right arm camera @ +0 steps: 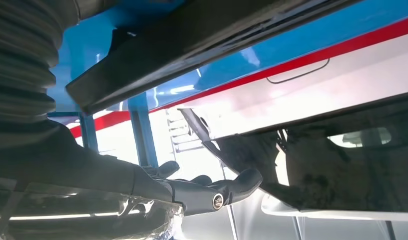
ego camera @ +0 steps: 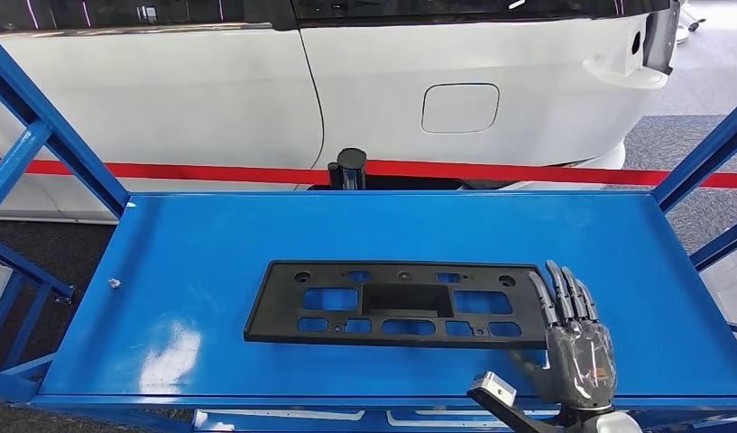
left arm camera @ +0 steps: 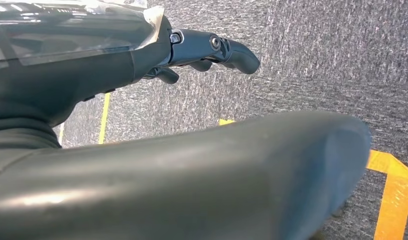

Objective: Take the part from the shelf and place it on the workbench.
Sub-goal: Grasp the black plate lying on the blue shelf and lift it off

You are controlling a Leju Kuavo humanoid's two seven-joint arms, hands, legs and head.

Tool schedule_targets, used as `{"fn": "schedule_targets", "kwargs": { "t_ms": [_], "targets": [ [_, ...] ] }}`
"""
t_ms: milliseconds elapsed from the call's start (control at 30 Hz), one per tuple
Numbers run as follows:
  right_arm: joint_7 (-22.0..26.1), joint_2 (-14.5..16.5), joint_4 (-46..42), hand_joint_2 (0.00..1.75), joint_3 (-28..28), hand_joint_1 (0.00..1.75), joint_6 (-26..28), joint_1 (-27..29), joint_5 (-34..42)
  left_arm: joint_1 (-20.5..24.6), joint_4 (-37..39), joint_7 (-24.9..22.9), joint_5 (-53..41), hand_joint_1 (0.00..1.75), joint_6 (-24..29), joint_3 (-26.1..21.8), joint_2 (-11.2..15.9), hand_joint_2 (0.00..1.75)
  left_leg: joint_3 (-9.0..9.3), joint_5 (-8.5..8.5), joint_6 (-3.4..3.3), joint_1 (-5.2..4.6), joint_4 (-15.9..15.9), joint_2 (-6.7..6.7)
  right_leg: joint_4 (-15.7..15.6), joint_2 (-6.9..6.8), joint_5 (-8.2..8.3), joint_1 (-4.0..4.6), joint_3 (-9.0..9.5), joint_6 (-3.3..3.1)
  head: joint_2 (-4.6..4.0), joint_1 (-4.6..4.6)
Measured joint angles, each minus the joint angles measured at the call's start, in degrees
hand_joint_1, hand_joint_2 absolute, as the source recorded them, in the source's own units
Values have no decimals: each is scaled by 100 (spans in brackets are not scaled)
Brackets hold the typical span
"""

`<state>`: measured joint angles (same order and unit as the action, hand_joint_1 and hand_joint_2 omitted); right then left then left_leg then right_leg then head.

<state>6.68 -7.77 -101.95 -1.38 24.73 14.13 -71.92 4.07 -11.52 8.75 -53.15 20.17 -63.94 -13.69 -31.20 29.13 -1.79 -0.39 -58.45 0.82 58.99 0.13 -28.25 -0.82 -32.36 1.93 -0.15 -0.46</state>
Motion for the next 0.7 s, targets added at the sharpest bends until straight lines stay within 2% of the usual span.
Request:
{"fn": "schedule_targets", "kwargs": {
  "t_ms": [700],
  "targets": [
    [563,310,1650,175,57,0,125,-1239,476,6,0,-83,-86,0,-3,8,11,0,34,7,7,0,1,-36,0,35,1,2,30,0,0,0]
  ]
}}
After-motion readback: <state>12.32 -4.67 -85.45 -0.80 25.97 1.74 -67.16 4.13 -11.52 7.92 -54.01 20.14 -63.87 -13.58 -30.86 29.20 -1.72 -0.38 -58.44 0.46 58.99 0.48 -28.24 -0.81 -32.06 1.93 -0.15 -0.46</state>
